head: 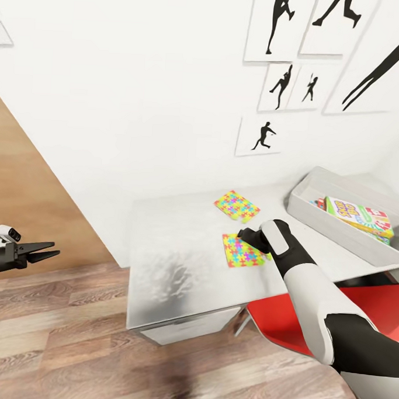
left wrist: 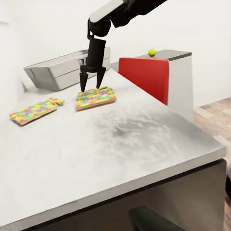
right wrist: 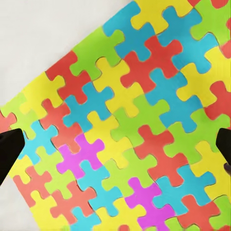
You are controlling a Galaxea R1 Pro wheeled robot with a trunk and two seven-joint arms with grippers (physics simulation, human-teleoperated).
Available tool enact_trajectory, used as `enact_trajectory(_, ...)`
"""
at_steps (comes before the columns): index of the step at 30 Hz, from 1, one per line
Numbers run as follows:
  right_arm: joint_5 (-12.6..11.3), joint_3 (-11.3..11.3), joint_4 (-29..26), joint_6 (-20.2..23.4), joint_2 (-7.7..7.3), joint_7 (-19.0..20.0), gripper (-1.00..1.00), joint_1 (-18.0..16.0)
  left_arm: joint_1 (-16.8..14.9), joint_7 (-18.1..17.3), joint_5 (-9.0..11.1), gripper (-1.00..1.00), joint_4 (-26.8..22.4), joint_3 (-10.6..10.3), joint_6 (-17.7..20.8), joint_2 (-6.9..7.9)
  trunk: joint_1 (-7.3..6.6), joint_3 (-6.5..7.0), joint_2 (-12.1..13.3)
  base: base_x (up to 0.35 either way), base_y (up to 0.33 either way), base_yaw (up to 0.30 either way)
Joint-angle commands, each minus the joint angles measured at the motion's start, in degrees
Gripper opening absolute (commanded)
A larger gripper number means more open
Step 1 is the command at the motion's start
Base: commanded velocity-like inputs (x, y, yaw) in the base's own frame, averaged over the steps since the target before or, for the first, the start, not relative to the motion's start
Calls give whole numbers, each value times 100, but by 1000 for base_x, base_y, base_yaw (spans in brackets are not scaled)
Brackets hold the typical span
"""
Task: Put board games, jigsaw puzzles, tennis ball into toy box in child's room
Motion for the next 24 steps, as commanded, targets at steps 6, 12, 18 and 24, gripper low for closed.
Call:
enact_trajectory(6, -242, 15, 260, -49, 7, -43, 100, -1, -6, -20, 4, 100, 2, -6, 60, 0, 5, -11, -7, 0, 124, 0)
enact_trajectory(12, -242, 16, 260, -49, 10, -42, 100, -1, -6, -20, 8, 100, 2, -6, 60, 0, 5, -11, -7, 0, 102, 0)
enact_trajectory(18, -242, 16, 260, -49, 10, -41, 100, -1, -6, -20, 12, 100, 2, -6, 58, 0, 5, -11, -7, 0, 40, 0)
enact_trajectory(24, -242, 23, 260, -49, 10, -40, 100, 0, -6, -20, 12, 100, 2, -10, 58, -8, 5, -11, -7, 0, 85, 0)
